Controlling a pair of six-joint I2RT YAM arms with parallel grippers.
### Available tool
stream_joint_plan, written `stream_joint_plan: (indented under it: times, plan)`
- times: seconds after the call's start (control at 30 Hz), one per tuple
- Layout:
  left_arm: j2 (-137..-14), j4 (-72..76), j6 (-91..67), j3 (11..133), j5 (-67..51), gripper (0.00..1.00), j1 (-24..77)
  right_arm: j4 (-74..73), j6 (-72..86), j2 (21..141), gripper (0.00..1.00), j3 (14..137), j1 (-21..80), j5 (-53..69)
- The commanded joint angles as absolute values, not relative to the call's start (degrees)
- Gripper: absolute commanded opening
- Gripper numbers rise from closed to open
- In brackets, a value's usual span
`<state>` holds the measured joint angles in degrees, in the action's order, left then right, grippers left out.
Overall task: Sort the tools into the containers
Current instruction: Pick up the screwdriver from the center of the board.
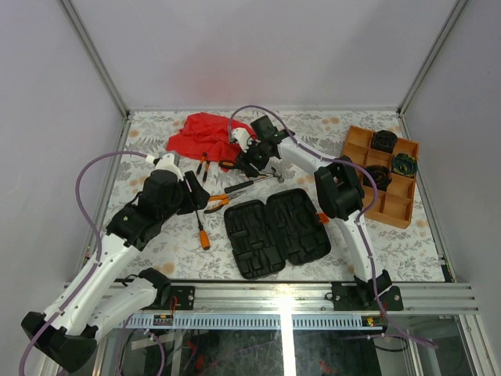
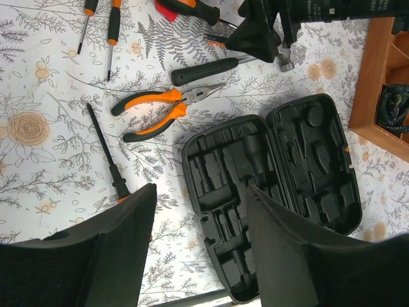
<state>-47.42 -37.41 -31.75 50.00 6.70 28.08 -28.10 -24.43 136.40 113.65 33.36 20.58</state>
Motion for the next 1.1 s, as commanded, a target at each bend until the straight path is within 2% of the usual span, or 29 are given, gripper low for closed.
stream_joint_plan:
  times: [0.0, 0.13, 0.33, 0.6, 0.77, 1.07]
  plan:
    - [-46.10, -37.88, -30.12, 50.07, 8.01, 0.57, 27.77, -31.38, -27.29, 138.25, 0.66, 118.43, 33.05, 21.16]
    - [-45.30, -37.81, -30.52, 49.66, 8.73, 0.57, 27.77, -33.45, -27.94, 140.21, 0.62, 120.39, 32.96, 21.37]
    - [-45.80, -37.56, -30.46, 49.49, 8.69, 0.57, 27.78, -34.87, -28.21, 141.95, 0.49, 121.57, 32.96, 21.85]
    - [-46.50, -36.79, -30.24, 49.16, 8.38, 0.57, 27.73, -33.59, -28.14, 141.06, 0.24, 121.63, 32.98, 21.10]
    - [-46.56, -36.43, -30.17, 48.87, 8.35, 0.58, 27.77, -32.96, -28.12, 139.49, 0.20, 122.01, 33.05, 22.39]
    - [-47.05, -36.38, -29.99, 48.88, 8.02, 0.58, 27.77, -29.86, -26.91, 134.75, 0.08, 119.15, 33.04, 23.64]
